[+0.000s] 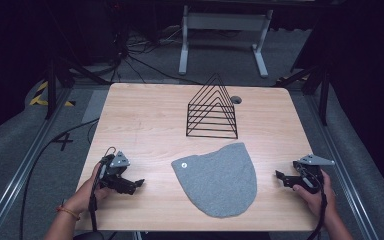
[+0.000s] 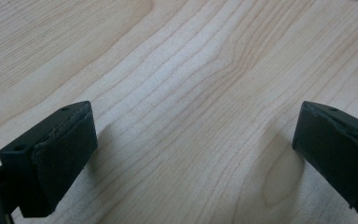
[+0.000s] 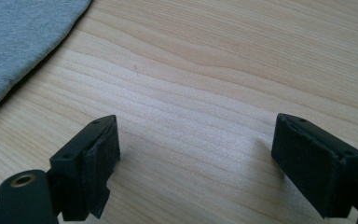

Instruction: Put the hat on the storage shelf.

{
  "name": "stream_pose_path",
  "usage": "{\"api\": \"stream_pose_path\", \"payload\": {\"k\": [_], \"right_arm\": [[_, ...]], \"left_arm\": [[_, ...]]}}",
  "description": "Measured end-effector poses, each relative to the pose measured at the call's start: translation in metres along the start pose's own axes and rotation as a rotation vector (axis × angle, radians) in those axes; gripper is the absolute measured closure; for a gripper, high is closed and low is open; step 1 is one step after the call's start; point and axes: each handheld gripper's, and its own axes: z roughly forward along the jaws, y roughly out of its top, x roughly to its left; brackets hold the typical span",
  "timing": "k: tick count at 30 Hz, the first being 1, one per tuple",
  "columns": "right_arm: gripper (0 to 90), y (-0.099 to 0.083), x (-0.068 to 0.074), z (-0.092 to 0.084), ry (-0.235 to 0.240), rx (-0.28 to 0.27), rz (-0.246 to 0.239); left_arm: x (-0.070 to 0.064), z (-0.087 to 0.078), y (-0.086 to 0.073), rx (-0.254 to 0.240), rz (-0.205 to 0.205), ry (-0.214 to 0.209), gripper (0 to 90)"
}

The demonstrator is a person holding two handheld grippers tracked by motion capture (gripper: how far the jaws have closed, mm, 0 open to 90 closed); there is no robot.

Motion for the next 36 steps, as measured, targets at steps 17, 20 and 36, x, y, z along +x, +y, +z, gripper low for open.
{"api": "stream_pose_path", "payload": {"k": [17, 20, 36], "right_arm": [[60.4, 0.015, 0.027, -0.009, 0.155, -0.049, -0.096], [71.4, 0.020, 0.047, -0.009, 0.218, -0.051, -0.151], [84.9, 0.021, 0.126, 0.005, 0.437, 0.033, -0.340]], "left_arm": [[-0.012, 0.007, 0.041, -0.033, 0.161, -0.183, 43.9], [-0.025, 0.015, 0.059, -0.038, 0.219, -0.204, 49.9], [-0.071, 0.070, 0.102, 0.039, 0.368, -0.283, 59.9]]}}
